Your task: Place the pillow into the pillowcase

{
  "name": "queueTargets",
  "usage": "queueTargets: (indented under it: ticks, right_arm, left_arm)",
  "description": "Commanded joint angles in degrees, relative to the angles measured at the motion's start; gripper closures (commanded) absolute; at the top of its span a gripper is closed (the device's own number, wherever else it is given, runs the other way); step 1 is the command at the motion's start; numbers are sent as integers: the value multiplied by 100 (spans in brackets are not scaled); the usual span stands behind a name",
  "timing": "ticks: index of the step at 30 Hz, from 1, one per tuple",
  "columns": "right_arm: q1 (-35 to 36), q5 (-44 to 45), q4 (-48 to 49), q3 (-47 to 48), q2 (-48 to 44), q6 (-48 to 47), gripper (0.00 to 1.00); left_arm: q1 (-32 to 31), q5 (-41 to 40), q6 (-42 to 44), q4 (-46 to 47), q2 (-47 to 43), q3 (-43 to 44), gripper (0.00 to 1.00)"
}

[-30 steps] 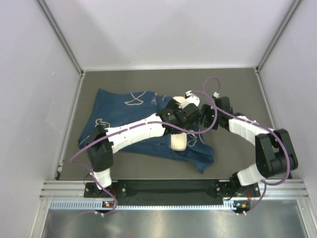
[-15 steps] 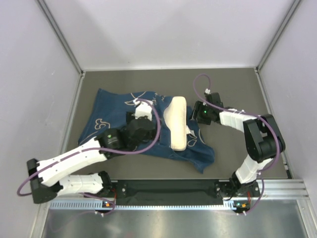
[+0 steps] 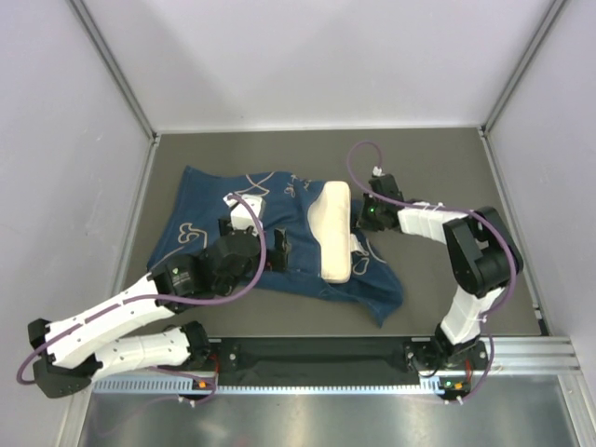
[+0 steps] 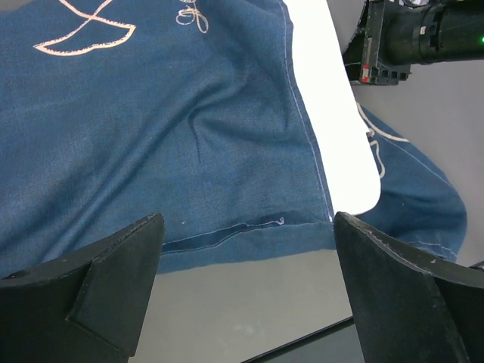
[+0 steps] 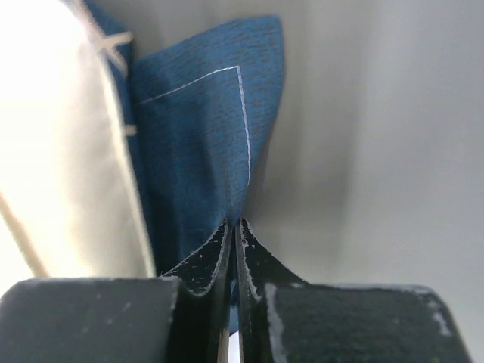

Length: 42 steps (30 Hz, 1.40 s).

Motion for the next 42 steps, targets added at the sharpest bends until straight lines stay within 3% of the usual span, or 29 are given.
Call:
queueTargets:
  ticks: [1, 6, 12, 16, 20, 21, 23, 24, 27, 31, 34, 42]
  right_arm:
    - [-271, 287, -83, 121, -65, 102, 100]
    - [-1132, 296, 40, -230, -1038, 128, 100]
    - [-1757, 812, 60, -1100, -2822, 102, 100]
    - [-2318, 447, -117, -1136, -2861, 50, 100]
    - [-2776, -299, -179, -961, -2134, 41, 99]
    - [-2794, -354, -240, -804, -1992, 67, 90]
    - [-2830, -433, -381, -723, -1746, 76, 49]
    - [-2830, -460, -399, -767, -1779, 50, 35]
    - [-2681, -303, -486, -925, -2339, -230, 30]
    - [-1803, 173, -1048, -855, -3036, -531, 34]
    - [-1740, 32, -1119, -995, -3344, -364, 36]
    - [-1748, -29, -1216, -1461, -3976, -39, 36]
  left_arm:
    - [-3, 33, -29, -18, -36, -2, 2]
    - [-12, 95, -37, -10, 280, 41, 2]
    - [-64, -63, 76, 69, 1534, 568, 2]
    - [-231, -291, 200, 113, 2353, 1130, 2]
    - [-328, -371, 437, 228, 3458, 1919, 2]
    - [-346, -406, 516, 193, 3654, 2096, 2]
    - [-425, -511, 569, 26, 4032, 2622, 2]
    - [-469, -616, 586, -44, 4338, 2782, 2]
    - [-548, -661, 308, -525, 4735, 3327, 2]
    - [-610, -443, 235, -196, 4500, 2979, 2]
    - [-627, -230, 428, 140, 4411, 2871, 2]
    - [-733, -1030, 613, -1205, 6150, 4883, 2]
